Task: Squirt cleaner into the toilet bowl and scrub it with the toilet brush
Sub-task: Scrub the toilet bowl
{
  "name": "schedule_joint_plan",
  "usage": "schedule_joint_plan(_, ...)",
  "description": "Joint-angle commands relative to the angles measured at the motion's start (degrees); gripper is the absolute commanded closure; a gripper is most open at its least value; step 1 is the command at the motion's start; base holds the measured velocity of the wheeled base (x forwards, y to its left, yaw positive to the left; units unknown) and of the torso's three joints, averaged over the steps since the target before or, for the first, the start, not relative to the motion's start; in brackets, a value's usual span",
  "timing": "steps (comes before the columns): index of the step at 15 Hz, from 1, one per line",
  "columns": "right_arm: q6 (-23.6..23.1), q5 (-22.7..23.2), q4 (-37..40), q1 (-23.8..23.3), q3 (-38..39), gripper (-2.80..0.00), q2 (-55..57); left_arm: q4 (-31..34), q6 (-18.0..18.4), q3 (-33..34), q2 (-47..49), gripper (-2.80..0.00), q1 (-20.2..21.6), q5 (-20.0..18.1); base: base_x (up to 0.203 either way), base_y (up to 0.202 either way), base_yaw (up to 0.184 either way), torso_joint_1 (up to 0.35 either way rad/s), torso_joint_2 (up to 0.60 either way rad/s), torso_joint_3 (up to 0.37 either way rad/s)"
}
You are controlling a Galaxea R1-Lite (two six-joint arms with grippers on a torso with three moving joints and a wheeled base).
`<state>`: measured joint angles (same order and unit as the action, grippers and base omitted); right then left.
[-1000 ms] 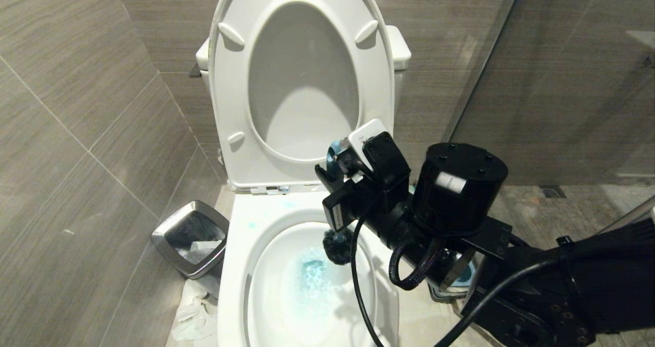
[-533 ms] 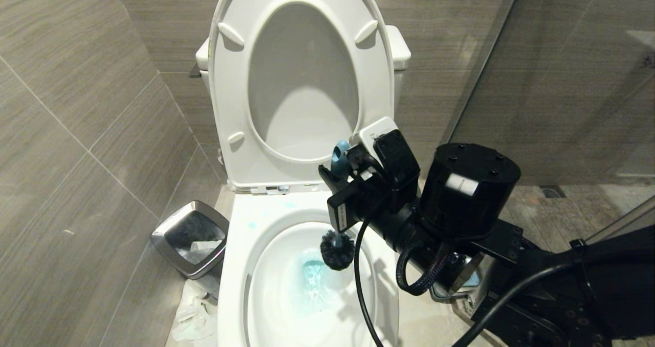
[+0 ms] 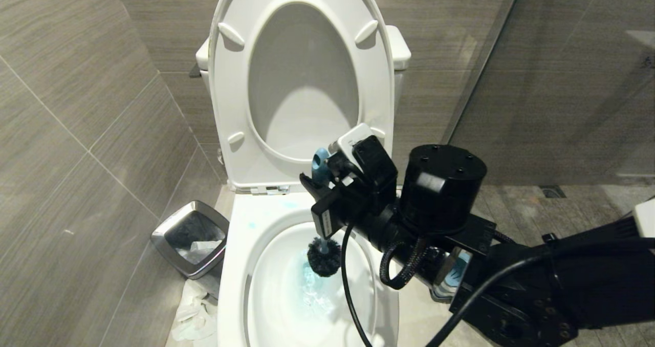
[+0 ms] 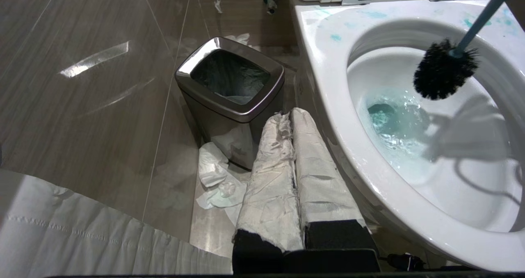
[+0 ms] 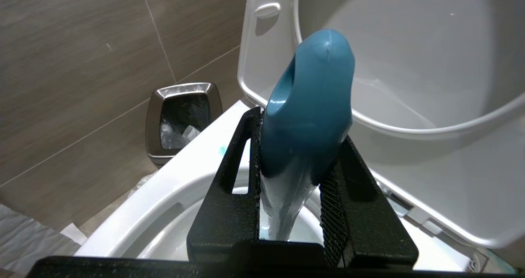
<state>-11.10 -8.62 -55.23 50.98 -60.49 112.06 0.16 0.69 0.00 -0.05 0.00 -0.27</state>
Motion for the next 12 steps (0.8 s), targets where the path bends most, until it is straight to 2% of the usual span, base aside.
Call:
schedule_joint_plan(1, 1.1, 0.0, 0.0, -0.1, -3.3, 0.00, 6.4, 0.0, 0.0, 0.1, 0.0, 0.00, 0.0, 0.0, 0.000, 0.000, 0.000, 0.000, 0.00, 0.000)
schedule_joint_plan(6, 3.6, 0.1, 0.0, -1.3, -9.3, 0.00, 18.4, 0.0, 0.0, 0.1, 0.0, 0.00, 0.0, 0.0, 0.000, 0.000, 0.000, 0.000, 0.00, 0.000)
schedule_joint_plan(12, 3.8, -0.2, 0.0, -3.7, -15.0, 0.00, 28.9, 0.0, 0.0, 0.1, 0.0, 0.00, 0.0, 0.0, 0.000, 0.000, 0.000, 0.000, 0.00, 0.000)
